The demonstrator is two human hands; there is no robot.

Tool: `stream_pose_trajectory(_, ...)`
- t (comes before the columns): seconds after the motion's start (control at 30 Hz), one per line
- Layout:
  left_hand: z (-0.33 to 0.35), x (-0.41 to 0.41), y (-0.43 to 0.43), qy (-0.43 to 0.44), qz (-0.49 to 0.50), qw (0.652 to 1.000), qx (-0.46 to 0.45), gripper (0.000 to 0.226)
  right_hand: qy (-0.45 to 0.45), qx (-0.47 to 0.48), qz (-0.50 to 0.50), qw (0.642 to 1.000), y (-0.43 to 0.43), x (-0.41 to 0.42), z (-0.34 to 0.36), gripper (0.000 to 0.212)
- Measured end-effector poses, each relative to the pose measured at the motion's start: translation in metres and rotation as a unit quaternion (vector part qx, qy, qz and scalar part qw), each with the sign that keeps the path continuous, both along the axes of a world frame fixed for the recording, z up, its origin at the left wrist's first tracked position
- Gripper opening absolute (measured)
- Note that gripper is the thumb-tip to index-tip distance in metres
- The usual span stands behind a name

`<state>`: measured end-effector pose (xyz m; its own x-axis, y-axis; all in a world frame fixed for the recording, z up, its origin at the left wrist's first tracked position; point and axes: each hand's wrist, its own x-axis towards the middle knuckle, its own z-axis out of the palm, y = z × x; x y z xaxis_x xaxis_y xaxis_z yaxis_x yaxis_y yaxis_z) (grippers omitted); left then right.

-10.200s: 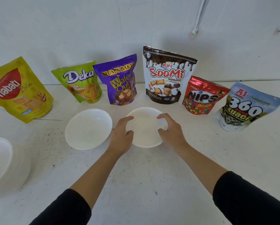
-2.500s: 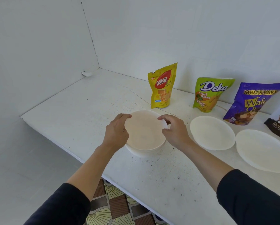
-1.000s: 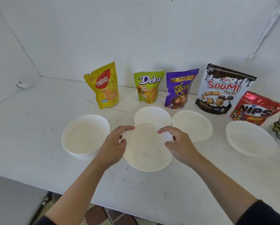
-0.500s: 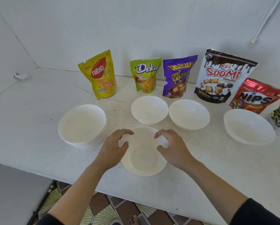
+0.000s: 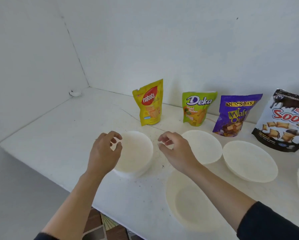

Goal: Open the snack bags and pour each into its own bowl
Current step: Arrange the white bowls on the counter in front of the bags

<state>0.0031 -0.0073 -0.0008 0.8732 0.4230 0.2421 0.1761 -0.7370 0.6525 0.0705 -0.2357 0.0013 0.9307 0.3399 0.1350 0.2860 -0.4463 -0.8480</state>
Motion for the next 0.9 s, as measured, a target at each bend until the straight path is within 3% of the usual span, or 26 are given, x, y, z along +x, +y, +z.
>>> stream_pose_trajectory(0.1,-0.015,0.004,0.026,0.028,0.055,0.997,-0.051,0.019,0.025,-0.006,0.001,1.000,0.032,0.009,-0.012,0.017)
stream_pose_trajectory(0.23,-0.028,0.004,0.034,0.046,0.038,0.991,-0.121,0.025,0.073,-0.031,0.011,0.997,0.058,0.017,-0.028,0.027)
stream_pose_trajectory(0.5,-0.038,0.000,0.039,0.029,0.033,0.993,-0.112,0.049,0.088,-0.088,-0.002,0.992,0.076,0.018,-0.043,0.064)
stream_pose_trajectory(0.77,-0.030,0.005,0.038,0.009,0.019,0.987,-0.156,0.053,0.086,-0.066,0.014,0.994,0.071,0.025,-0.036,0.066)
stream_pose_trajectory(0.9,-0.024,0.007,0.041,0.013,0.038,0.990,-0.134,0.047,0.054,-0.054,0.013,0.997,0.066,0.025,-0.026,0.064)
